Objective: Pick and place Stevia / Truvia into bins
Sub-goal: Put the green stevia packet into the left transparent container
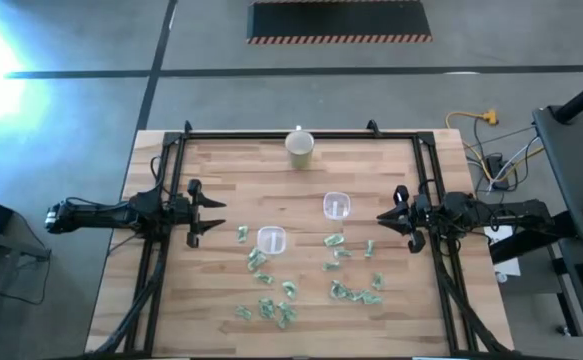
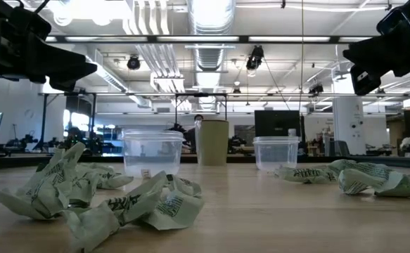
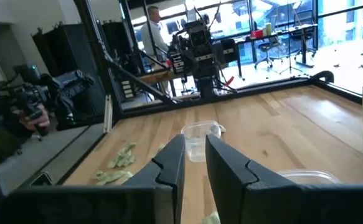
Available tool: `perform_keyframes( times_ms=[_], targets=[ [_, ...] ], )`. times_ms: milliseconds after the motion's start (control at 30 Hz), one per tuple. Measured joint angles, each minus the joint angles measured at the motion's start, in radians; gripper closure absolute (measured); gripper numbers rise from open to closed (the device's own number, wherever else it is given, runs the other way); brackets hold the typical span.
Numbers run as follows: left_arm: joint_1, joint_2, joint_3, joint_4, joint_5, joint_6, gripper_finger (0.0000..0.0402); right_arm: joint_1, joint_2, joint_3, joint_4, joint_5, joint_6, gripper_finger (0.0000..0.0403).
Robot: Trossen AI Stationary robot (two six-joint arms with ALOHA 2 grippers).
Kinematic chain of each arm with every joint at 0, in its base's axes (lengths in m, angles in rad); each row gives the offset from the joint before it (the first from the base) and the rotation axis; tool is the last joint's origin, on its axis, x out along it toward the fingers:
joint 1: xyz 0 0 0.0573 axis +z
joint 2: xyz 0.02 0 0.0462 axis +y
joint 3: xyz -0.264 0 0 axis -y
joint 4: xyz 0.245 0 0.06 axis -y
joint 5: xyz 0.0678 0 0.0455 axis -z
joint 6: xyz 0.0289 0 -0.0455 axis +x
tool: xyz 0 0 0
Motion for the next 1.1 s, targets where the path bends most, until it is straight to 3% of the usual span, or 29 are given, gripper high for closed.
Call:
perform_keyframes(
  times_ms=[500, 1100],
  targets=[
    [0.000, 0.032, 0.000, 0.059, -0.010, -0.158, 0.0210, 0.000, 0.071, 0.000, 0.000, 0.000, 0.018, 0.0346],
    [0.001, 0.371, 0.007, 0.056, 0.029, -0.237, 0.0210, 0.000, 0.176, 0.000, 0.018, 0.000, 0.018, 0.0346]
  ],
)
